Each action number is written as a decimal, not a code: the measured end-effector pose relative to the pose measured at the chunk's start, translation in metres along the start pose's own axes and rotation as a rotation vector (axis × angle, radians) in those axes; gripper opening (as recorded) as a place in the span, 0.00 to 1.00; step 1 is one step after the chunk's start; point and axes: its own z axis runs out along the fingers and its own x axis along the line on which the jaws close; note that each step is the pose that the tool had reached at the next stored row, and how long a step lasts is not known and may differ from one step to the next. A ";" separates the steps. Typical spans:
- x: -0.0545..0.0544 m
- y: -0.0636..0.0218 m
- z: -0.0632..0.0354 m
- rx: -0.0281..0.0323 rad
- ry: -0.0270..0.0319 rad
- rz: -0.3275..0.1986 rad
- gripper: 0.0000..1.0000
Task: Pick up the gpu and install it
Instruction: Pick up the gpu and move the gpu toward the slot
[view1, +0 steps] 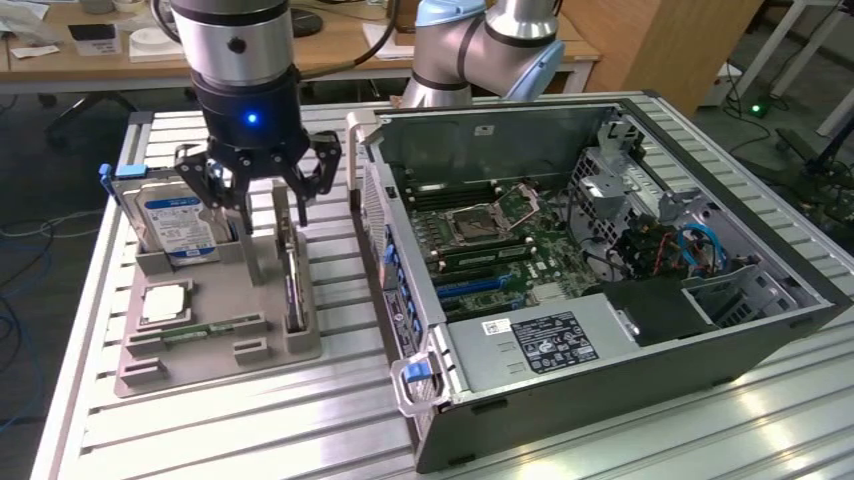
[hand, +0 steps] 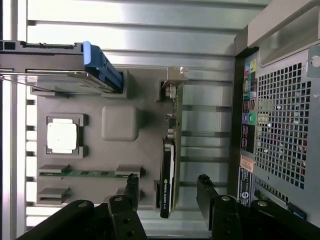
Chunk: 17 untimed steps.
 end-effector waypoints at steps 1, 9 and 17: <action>0.000 0.0000 0.0008 0.0000 -0.0001 0.000 0.59; 0.000 -0.0003 0.0068 0.0001 0.0000 0.000 0.59; 0.000 -0.0005 0.0104 0.0068 0.0001 0.000 0.59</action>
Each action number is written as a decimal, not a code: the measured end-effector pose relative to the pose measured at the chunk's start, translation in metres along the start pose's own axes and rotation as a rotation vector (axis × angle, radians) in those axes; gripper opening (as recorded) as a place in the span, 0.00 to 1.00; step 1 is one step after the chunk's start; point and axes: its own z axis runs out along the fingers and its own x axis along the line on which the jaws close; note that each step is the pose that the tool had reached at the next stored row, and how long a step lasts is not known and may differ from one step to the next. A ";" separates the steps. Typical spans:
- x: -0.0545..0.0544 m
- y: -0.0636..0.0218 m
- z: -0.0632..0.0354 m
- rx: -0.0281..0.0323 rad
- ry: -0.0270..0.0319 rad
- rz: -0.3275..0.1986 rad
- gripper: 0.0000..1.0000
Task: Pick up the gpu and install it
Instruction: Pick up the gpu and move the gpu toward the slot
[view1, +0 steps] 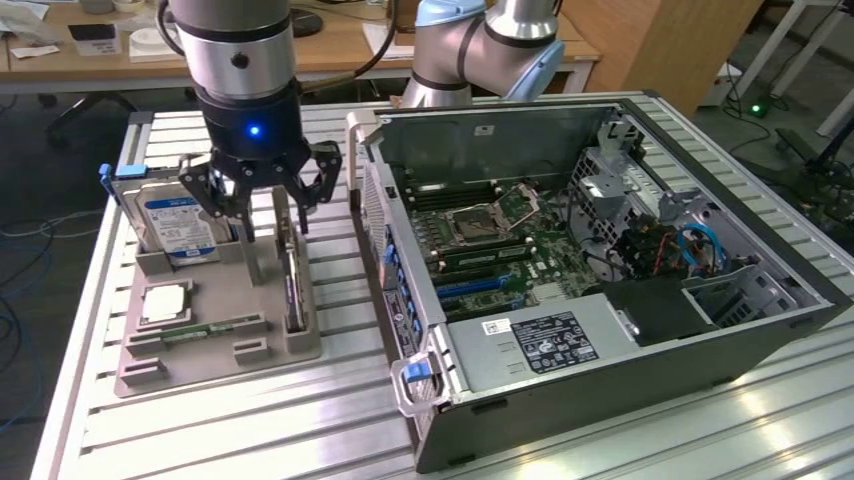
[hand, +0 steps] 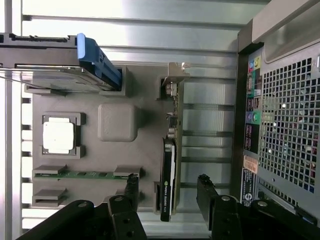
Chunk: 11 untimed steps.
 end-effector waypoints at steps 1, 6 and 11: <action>0.000 0.0000 0.0004 0.0016 0.0000 0.000 0.59; 0.000 -0.0001 0.0034 0.0040 0.0000 0.000 0.59; 0.000 -0.0005 0.0067 0.0049 0.0002 0.000 0.59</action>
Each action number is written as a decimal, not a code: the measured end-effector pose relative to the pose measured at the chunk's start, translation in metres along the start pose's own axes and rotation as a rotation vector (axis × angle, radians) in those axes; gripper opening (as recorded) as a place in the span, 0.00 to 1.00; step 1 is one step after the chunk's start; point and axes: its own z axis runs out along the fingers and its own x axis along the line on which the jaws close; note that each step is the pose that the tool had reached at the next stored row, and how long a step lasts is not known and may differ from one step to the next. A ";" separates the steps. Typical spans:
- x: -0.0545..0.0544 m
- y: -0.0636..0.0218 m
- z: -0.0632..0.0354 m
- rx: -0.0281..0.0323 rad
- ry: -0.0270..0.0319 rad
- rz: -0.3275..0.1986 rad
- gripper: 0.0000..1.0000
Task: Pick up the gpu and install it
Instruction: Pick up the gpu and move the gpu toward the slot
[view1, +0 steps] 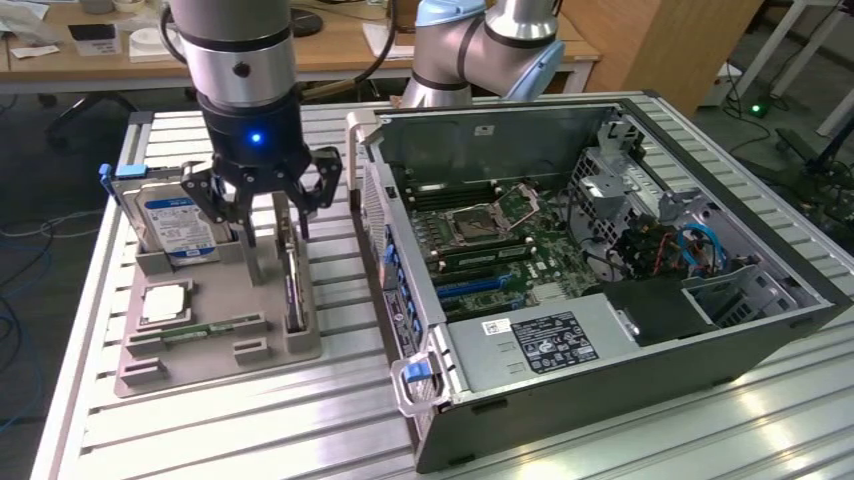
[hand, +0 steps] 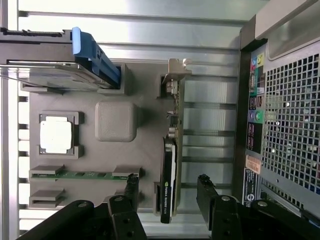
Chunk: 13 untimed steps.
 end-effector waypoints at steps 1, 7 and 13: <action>0.000 -0.0005 0.0005 0.0001 0.0001 0.000 0.59; 0.000 -0.0031 0.0038 0.0021 0.0000 0.000 0.59; 0.000 -0.0037 0.0083 0.0039 0.0000 0.000 0.59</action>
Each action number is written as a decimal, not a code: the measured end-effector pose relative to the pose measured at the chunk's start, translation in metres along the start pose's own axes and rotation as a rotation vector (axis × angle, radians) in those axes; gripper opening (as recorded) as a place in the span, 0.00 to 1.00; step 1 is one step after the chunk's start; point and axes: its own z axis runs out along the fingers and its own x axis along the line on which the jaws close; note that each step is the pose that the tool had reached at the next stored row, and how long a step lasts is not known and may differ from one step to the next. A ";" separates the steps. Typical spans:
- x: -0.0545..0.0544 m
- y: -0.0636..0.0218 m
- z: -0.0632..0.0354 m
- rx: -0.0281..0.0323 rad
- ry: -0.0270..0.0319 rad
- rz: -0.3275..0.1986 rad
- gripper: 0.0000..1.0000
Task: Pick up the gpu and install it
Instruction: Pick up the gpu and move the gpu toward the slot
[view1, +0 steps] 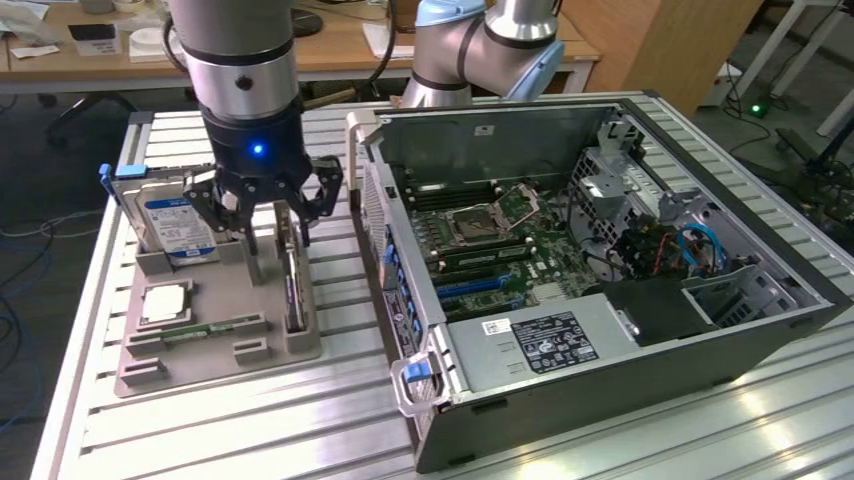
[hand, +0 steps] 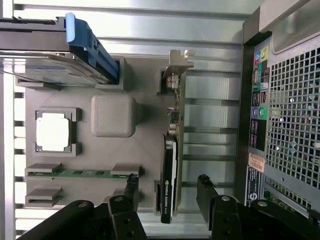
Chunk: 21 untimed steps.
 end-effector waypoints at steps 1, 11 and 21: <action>0.000 0.0000 0.0010 0.0000 -0.0001 0.000 0.59; -0.005 -0.0002 0.0081 0.0000 0.0000 0.000 0.59; -0.005 -0.0004 0.0126 0.0001 0.0001 0.000 0.59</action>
